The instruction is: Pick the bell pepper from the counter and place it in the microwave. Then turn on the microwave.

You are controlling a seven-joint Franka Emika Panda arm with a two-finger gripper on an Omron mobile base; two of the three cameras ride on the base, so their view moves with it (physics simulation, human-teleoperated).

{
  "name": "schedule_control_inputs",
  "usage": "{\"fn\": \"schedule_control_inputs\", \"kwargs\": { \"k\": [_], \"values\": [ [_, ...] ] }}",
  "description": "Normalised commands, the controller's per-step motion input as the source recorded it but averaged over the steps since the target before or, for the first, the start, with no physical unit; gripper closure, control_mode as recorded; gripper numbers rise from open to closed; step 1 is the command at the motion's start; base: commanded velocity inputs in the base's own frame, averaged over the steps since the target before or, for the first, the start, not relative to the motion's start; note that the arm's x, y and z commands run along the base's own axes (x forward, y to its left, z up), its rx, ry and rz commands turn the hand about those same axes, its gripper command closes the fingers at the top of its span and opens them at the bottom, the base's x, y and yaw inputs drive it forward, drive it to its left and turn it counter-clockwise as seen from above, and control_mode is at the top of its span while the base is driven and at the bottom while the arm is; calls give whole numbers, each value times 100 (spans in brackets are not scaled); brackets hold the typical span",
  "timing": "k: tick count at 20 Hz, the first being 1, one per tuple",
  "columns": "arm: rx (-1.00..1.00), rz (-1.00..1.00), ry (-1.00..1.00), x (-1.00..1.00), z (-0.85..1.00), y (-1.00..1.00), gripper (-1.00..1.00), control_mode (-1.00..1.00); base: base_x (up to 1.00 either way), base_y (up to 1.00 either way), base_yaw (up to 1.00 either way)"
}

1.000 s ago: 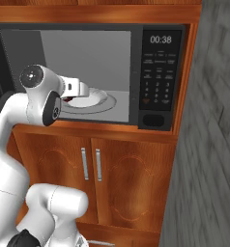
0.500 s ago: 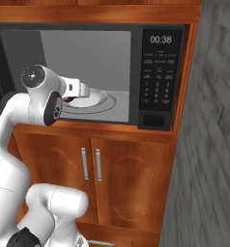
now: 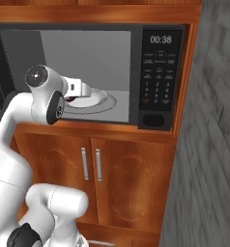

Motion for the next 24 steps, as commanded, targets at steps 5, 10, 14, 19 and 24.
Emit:
{"fn": "schedule_control_inputs", "kwargs": {
  "k": [5,10,14,19,24],
  "values": [
    [0,0,0,13,-5,0,100,-100,0,0,0],
    [0,0,0,10,-8,3,100,-100,0,0,0],
    [0,0,0,9,-11,5,100,-100,0,0,0],
    [0,0,0,12,-7,6,100,-100,0,0,0],
    [0,0,0,13,-4,3,100,-100,0,0,0]
  ]
}}
